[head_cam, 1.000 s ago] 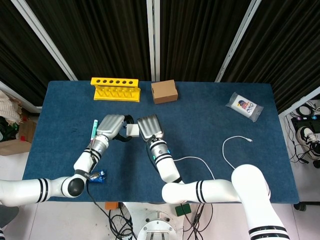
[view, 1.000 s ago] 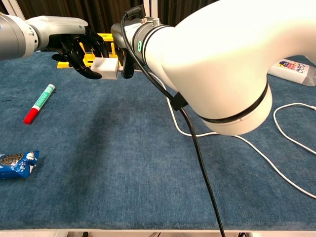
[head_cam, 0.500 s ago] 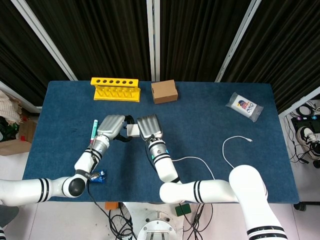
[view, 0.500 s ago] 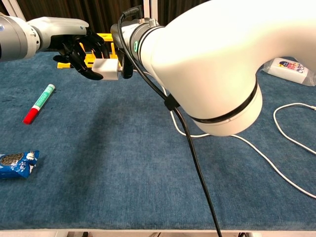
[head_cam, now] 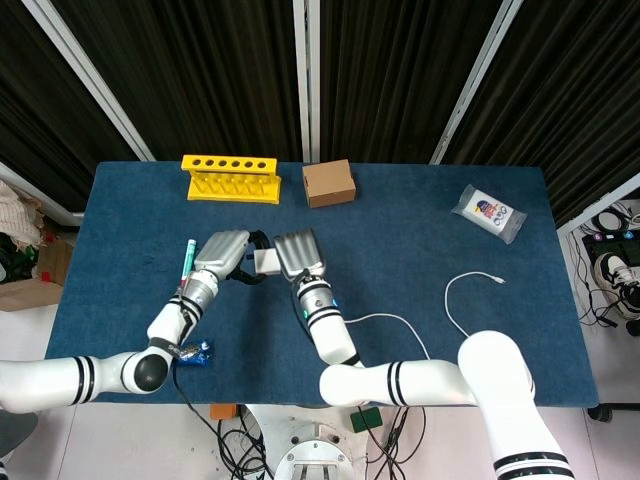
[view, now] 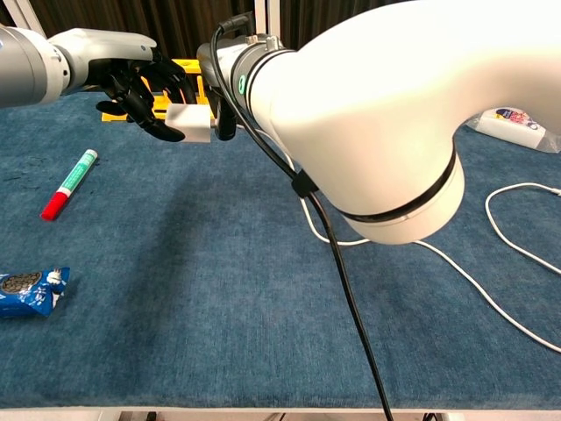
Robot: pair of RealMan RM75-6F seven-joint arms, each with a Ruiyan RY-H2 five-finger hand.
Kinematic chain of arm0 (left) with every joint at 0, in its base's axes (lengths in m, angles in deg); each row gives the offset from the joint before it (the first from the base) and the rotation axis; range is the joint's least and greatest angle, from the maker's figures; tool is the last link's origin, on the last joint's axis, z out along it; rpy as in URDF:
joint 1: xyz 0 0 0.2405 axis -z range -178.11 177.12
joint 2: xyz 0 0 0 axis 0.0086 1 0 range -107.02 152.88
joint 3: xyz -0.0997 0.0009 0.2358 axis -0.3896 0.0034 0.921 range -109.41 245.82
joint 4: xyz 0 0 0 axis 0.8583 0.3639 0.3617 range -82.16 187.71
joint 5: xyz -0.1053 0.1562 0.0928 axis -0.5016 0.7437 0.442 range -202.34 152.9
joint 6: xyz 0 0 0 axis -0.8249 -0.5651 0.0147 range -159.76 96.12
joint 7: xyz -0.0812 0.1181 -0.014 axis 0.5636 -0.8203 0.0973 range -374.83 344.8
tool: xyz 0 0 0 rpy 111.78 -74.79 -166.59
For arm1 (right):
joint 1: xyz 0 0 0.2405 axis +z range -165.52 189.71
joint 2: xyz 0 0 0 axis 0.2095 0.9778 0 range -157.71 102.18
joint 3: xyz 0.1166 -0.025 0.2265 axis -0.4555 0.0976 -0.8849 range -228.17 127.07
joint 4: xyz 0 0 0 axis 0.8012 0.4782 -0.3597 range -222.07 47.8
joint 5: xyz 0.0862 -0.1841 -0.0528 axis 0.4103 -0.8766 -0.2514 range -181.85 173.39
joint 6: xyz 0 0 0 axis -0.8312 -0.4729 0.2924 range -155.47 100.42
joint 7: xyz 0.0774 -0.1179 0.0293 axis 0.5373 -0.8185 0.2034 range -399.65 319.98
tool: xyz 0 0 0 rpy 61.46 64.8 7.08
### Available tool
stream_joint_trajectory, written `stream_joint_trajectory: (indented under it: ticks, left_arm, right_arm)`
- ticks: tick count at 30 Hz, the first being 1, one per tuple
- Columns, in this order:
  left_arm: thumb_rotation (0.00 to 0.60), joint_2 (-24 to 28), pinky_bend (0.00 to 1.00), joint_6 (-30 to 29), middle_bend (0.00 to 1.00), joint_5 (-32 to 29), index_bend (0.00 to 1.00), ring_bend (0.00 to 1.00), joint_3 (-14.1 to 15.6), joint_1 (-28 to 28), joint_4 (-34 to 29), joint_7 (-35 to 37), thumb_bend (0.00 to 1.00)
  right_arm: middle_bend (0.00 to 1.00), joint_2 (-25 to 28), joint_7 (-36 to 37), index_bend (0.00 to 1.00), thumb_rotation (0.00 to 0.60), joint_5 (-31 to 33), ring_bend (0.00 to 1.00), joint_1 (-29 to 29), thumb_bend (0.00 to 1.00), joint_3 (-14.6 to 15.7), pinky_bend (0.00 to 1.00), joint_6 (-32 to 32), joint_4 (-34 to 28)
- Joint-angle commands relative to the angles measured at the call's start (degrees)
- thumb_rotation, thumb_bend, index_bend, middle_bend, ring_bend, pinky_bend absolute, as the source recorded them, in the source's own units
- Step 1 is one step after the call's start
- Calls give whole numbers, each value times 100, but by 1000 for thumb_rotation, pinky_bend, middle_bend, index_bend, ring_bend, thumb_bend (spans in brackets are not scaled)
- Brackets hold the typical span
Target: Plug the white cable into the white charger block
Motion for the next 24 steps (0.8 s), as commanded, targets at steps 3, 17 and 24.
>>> stream_joint_trajectory:
  ticks: [3,17,24]
  left_arm:
    - [600,4,923,8,556,40,629,751,35,-10,35,23,217]
    - [600,-38,922,20,556,381,629,748,118,-117,241,216,217]
    - [600,-178,916,72,556,650,629,743,209,-169,577,294,217]
  right_arm:
    - [548,80,31,548,600,9,492,-55,1000,-4,645,27,-102]
    - [296,305,-62,157,600,195,282,-194,212,34,495,-181,-413]
    - [235,621,-262,85,600,373,242,-381,176,209,448,-353,-763]
